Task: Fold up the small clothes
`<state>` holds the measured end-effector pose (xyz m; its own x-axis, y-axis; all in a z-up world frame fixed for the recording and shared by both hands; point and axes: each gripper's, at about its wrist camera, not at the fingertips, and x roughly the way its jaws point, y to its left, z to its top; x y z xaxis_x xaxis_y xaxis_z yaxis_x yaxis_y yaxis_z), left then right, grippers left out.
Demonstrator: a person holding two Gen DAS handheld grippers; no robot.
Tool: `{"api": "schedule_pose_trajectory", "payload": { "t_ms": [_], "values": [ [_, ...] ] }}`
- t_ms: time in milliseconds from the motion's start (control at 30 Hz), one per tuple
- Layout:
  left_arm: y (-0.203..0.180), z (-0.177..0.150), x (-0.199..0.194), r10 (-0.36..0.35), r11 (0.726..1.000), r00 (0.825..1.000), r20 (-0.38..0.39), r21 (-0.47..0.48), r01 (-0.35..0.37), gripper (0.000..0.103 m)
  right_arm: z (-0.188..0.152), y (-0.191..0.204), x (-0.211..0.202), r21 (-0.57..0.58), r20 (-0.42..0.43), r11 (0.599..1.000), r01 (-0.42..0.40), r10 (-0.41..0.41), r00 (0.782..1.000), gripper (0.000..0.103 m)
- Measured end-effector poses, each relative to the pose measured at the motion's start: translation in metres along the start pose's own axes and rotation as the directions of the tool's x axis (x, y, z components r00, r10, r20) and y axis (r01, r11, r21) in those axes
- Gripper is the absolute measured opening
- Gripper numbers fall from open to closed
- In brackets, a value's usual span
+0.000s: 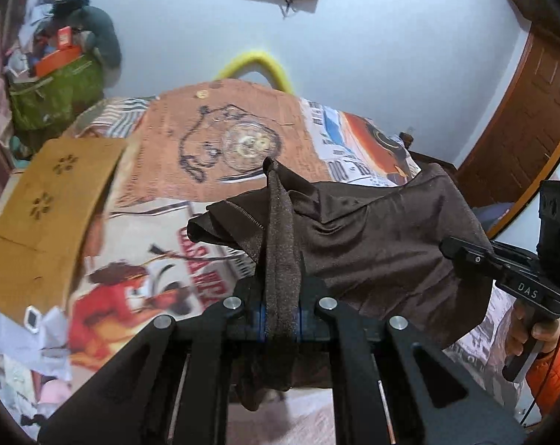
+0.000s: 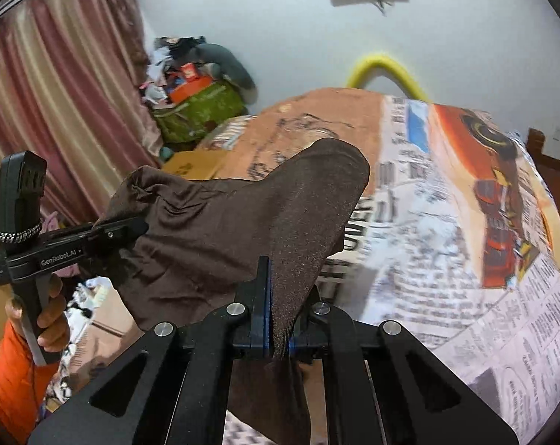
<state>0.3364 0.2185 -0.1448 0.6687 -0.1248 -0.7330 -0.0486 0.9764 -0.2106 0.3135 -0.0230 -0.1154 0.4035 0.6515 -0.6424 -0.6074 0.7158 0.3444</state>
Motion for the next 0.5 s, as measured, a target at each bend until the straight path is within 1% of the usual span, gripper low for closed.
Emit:
{"api": "schedule_pose_trajectory", "payload": {
  "t_ms": [133, 233, 300, 367, 500],
  "values": [
    [0.023, -0.012, -0.016, 0.037, 0.999, 0.999, -0.014, -0.023, -0.037, 0.010, -0.006, 0.021, 0.012, -0.016, -0.019, 0.999, -0.030, 0.030, 0.999, 0.005],
    [0.037, -0.026, -0.015, 0.069, 0.997, 0.997, -0.038, -0.021, -0.070, 0.010, -0.014, 0.032, 0.029, -0.013, -0.046, 0.999, -0.052, 0.051, 0.998, 0.005],
    [0.048, -0.037, -0.005, 0.093, 0.995, 0.993, -0.079, -0.020, -0.095, 0.010, -0.019, 0.036, 0.041, -0.004, -0.070, 0.998, -0.060, 0.060, 0.996, 0.005],
    [0.063, -0.048, 0.009, 0.098, 0.993, 0.986, -0.133, -0.048, -0.105, 0.010, -0.026, 0.039, 0.056, 0.022, -0.106, 0.997, -0.070, 0.071, 0.992, 0.005],
    [0.087, -0.066, 0.038, 0.075, 0.987, 0.973, -0.219, -0.120, -0.103, 0.010, -0.038, 0.045, 0.079, 0.021, -0.162, 0.998, -0.053, 0.056, 0.985, 0.005]
  ]
}}
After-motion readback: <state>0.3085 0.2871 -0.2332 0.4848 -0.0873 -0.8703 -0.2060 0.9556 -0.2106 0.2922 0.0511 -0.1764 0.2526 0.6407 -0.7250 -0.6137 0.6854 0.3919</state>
